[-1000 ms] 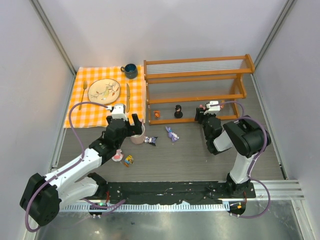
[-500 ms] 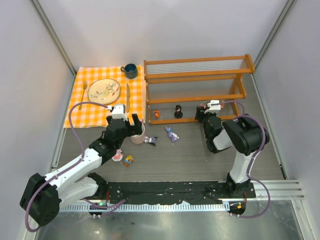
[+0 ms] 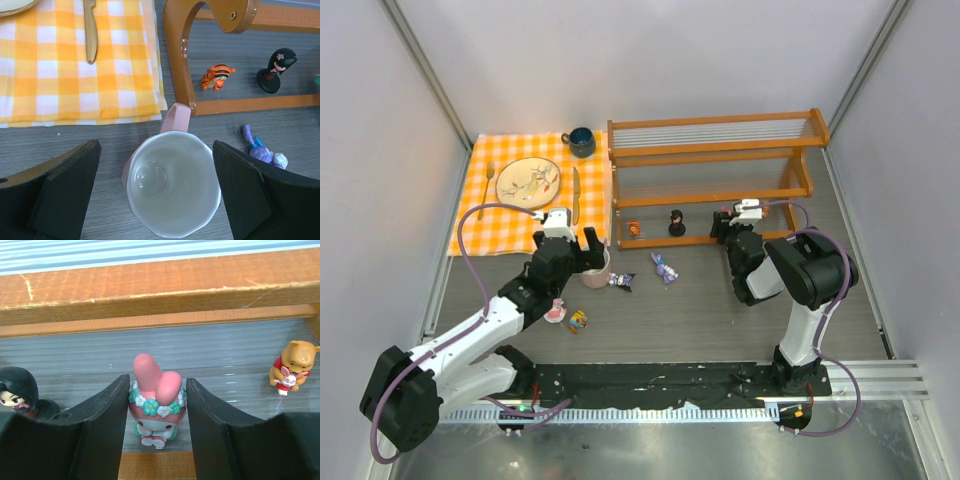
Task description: Place and organize the plastic toys onto the shelf
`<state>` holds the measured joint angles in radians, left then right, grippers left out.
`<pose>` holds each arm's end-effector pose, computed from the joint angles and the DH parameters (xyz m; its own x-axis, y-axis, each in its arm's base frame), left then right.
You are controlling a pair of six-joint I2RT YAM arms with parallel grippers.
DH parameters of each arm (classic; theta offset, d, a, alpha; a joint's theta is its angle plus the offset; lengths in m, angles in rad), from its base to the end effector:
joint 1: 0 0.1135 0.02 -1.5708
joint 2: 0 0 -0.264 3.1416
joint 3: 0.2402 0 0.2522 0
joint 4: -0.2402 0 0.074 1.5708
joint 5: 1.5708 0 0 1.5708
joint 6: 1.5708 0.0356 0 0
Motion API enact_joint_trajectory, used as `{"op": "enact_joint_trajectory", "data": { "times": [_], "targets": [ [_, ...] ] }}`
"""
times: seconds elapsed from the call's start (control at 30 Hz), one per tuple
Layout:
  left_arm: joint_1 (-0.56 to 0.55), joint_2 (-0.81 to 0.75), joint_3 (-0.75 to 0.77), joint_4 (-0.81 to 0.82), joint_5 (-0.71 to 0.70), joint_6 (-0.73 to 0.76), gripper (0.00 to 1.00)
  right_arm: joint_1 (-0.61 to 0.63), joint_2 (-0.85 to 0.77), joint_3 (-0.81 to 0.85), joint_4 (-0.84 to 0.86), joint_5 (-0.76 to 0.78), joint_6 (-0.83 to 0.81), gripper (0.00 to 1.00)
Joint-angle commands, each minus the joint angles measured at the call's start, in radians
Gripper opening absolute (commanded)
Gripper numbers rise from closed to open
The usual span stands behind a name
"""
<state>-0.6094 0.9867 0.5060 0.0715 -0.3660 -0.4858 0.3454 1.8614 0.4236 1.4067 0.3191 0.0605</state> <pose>0.1858 -0.1142 0.2310 -0.4123 -0.2439 -0.8778 0.0822 0.9496 -0.3024 0.2817 0.0895 0.1282 -0.0308 0.0499 -0.9983 -0.0246 0.9984 0.0507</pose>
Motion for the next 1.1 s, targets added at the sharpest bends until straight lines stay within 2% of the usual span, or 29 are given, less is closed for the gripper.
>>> {"op": "enact_joint_trajectory", "data": {
  "times": [0.0, 0.07, 0.1, 0.33, 1.07],
  "targets": [
    [-0.003, -0.002, -0.006, 0.053, 0.002, 0.007, 1.00, -0.003, 0.024, -0.008, 0.261, 0.008, 0.004, 0.16],
    [-0.003, 0.001, -0.006, 0.054, 0.002, 0.007, 1.00, -0.006, 0.024, -0.008, 0.261, 0.005, 0.004, 0.21],
    [-0.003, 0.000, -0.004, 0.053, 0.002, 0.007, 1.00, -0.006, 0.022, -0.009, 0.261, 0.003, 0.004, 0.27],
    [-0.003, 0.003, -0.003, 0.054, 0.006, 0.007, 1.00, -0.005, 0.022, -0.014, 0.261, -0.003, 0.004, 0.42],
    [-0.003, -0.002, -0.007, 0.057, 0.007, 0.006, 1.00, -0.006, -0.004, -0.042, 0.262, -0.028, 0.007, 0.55]
  ]
}}
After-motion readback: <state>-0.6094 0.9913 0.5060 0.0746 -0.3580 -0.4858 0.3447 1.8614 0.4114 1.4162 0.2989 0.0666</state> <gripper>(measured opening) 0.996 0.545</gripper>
